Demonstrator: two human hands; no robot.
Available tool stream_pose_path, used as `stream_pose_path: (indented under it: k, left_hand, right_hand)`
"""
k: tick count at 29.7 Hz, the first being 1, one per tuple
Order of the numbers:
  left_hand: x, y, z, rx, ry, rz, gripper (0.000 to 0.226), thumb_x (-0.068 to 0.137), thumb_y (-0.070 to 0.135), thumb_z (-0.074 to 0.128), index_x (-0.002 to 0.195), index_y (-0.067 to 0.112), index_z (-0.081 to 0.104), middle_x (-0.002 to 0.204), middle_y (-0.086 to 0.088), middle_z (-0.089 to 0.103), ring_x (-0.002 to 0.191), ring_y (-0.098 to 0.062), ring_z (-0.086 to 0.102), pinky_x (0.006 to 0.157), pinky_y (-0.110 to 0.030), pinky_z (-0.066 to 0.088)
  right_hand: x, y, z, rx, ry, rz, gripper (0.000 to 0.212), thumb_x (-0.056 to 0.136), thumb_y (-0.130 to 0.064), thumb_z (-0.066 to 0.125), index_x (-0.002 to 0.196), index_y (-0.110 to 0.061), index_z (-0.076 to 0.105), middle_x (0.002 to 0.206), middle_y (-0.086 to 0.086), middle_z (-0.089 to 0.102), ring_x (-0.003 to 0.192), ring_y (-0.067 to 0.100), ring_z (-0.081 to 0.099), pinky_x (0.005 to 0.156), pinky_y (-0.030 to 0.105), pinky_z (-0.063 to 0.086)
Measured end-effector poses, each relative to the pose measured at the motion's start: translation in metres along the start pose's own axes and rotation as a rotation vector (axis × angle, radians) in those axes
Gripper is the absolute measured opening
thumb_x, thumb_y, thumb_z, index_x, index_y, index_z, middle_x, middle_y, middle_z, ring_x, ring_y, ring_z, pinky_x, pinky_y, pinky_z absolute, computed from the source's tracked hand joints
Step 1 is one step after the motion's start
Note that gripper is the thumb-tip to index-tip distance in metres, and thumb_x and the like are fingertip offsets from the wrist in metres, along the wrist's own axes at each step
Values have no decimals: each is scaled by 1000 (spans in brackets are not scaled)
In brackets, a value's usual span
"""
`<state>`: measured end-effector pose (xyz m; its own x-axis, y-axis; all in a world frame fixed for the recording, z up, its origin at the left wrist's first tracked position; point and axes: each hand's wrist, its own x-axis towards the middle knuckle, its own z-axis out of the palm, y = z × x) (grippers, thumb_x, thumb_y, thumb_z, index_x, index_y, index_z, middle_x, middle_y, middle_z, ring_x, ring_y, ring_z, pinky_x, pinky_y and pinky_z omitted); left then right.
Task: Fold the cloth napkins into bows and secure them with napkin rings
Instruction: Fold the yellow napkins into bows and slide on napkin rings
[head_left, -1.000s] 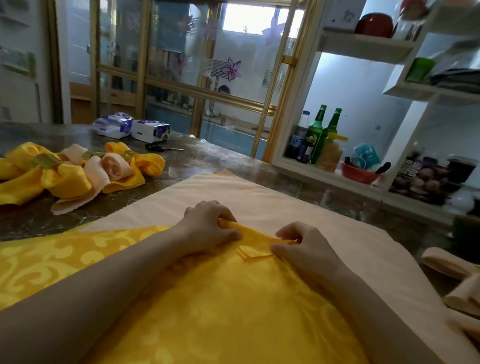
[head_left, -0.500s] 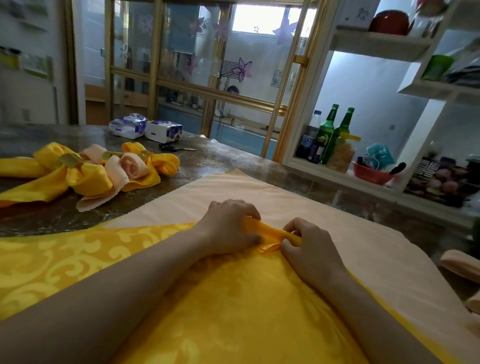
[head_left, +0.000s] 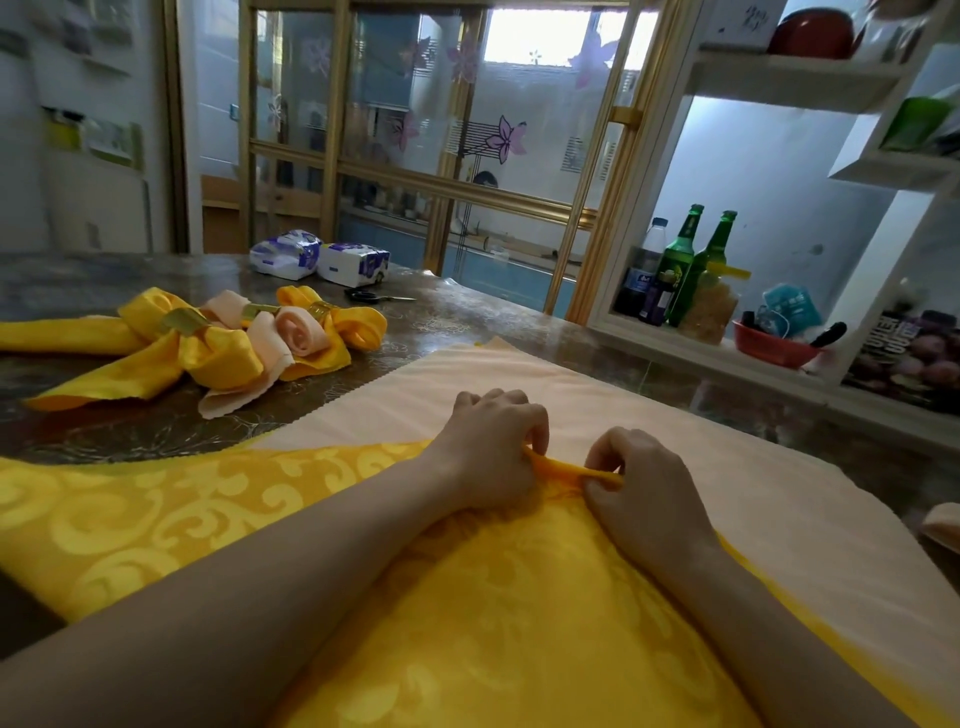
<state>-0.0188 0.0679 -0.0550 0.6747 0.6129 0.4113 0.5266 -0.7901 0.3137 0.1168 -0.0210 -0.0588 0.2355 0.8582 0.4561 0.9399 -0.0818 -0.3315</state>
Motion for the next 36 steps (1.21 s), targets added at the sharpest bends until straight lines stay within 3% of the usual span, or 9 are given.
stream_pose_path:
  k: [5,8,11,17,21,26,29,33,36]
  left_hand:
    - [-2,4,0,31,-9,-43,25,90,33,52,100,16,67,114,-1,55,112,-15,42,94,-32,24]
    - [-1,2,1,36,-75,-71,28,91,39,52,105,18,64,116,-1,55,114,-16,43,98,-36,27]
    - [0,-2,1,-45,-115,-79,28,92,35,55,116,22,58,118,1,55,114,-17,46,98,-37,32]
    - [1,-7,-4,-153,-183,-100,24,92,26,58,113,20,67,117,-2,55,110,-20,50,99,-42,40]
    - [1,-8,-8,-184,-212,-90,25,92,22,59,115,17,67,117,-3,56,108,-20,51,99,-41,42]
    - [1,-9,-8,-179,-202,-85,23,91,19,60,112,16,66,116,-3,58,108,-21,52,97,-38,42]
    - [1,-8,-4,-113,-142,-54,19,92,19,56,108,16,65,114,-3,59,106,-21,52,96,-39,42]
    - [0,-3,-1,-16,-91,5,20,93,15,51,109,18,63,115,0,60,107,-18,51,95,-35,38]
    - [-2,-2,-4,-3,-60,25,21,88,15,54,106,20,63,111,2,58,107,-14,46,89,-31,32]
  right_hand:
    - [-3,-5,1,-108,-74,-141,14,81,-11,51,78,-25,50,81,-6,51,79,13,47,78,27,41]
    - [-3,-1,2,-27,-79,-71,9,85,-17,56,78,-21,60,81,-6,54,79,12,50,81,33,46]
    - [1,3,3,38,-40,10,13,89,-21,59,79,-16,67,77,-9,52,77,11,53,82,37,49]
    - [3,9,1,130,-128,116,13,86,-25,67,75,-24,60,81,-8,58,75,9,56,64,15,46]
    - [6,9,-3,159,-200,140,11,87,-24,66,93,-28,58,89,-7,59,78,7,55,61,9,41]
    - [8,7,-10,178,-300,159,4,87,-25,65,90,-25,62,90,-6,61,83,10,57,63,13,43]
    - [5,5,-8,104,-206,103,11,87,-24,66,80,-29,58,83,-8,59,78,8,54,63,15,44]
    - [1,3,-3,-32,-87,8,14,85,-23,64,78,-30,54,82,-8,58,80,10,54,78,31,52]
    - [-1,-4,-3,-95,-56,-81,10,85,-17,60,82,-24,53,85,-5,55,81,12,50,78,28,48]
